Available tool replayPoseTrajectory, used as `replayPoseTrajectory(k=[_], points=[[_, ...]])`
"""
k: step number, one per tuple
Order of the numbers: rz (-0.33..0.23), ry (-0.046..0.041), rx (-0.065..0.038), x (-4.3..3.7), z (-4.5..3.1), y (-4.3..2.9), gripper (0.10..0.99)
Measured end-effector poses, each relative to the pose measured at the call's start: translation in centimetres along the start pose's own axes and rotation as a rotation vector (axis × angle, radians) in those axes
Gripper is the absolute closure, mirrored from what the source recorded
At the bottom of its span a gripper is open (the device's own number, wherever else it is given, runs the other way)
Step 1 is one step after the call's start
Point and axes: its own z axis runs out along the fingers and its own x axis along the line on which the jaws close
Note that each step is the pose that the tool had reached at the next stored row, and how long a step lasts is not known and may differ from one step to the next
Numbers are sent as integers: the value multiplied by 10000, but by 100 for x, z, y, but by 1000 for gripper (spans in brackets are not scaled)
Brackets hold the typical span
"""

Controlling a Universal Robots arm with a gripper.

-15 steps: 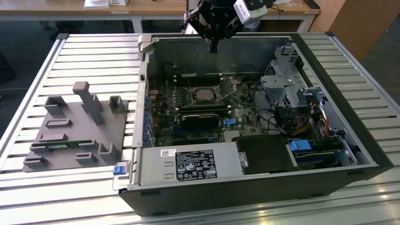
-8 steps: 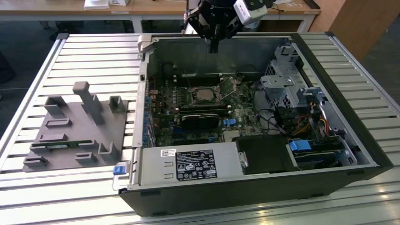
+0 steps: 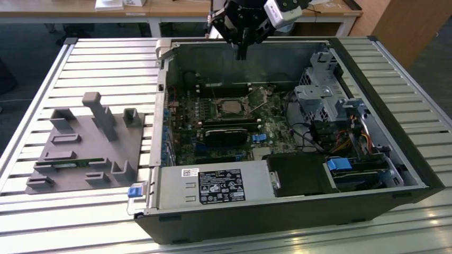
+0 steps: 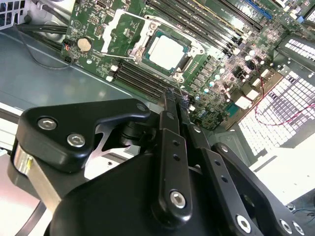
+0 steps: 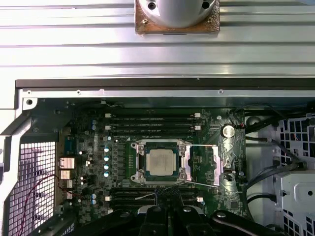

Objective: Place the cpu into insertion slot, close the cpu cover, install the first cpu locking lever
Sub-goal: 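Place the cpu into insertion slot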

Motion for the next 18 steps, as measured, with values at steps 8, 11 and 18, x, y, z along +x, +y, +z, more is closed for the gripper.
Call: replayPoseTrajectory(k=[8, 11, 18], points=[[0, 0, 0, 0, 0, 0, 984], [80, -8, 0, -3, 4, 0, 980], [1015, -91, -17, -5, 31, 0, 980]])
